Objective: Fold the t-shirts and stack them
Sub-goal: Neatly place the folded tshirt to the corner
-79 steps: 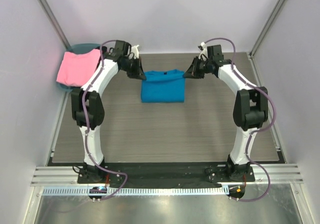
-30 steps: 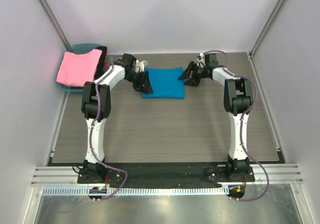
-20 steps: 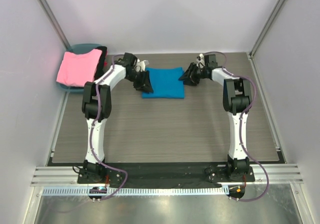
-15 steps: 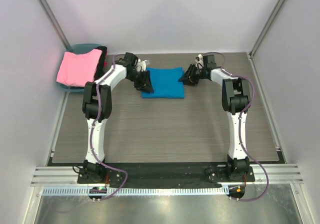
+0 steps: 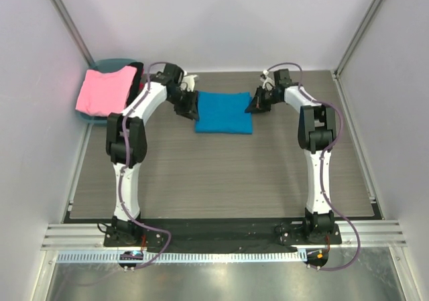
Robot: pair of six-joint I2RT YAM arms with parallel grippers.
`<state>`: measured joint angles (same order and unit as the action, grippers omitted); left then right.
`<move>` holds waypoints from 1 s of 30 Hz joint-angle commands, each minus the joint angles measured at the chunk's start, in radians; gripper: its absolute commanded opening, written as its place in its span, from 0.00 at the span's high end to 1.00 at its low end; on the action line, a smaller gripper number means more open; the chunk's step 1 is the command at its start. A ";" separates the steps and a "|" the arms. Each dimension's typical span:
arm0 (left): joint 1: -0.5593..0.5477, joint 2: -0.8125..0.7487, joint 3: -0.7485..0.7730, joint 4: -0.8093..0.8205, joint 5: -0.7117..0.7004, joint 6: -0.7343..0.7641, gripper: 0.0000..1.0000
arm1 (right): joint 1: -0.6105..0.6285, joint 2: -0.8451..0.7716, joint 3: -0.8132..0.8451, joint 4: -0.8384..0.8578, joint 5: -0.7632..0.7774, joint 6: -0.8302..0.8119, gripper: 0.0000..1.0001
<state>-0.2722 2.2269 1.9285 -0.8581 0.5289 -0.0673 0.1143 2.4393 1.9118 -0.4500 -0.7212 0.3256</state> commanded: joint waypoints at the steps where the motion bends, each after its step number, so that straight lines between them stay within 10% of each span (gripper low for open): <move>1: 0.007 -0.122 0.044 -0.059 -0.107 0.107 0.63 | -0.057 -0.062 0.107 -0.238 0.066 -0.265 0.99; 30: 0.018 -0.065 0.109 -0.102 -0.218 0.202 0.68 | -0.389 0.187 0.651 -0.297 0.470 -0.416 0.99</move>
<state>-0.2596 2.1780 2.0232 -0.9611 0.3172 0.1173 -0.2291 2.6137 2.4821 -0.8051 -0.3283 -0.1036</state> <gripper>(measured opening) 0.324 0.043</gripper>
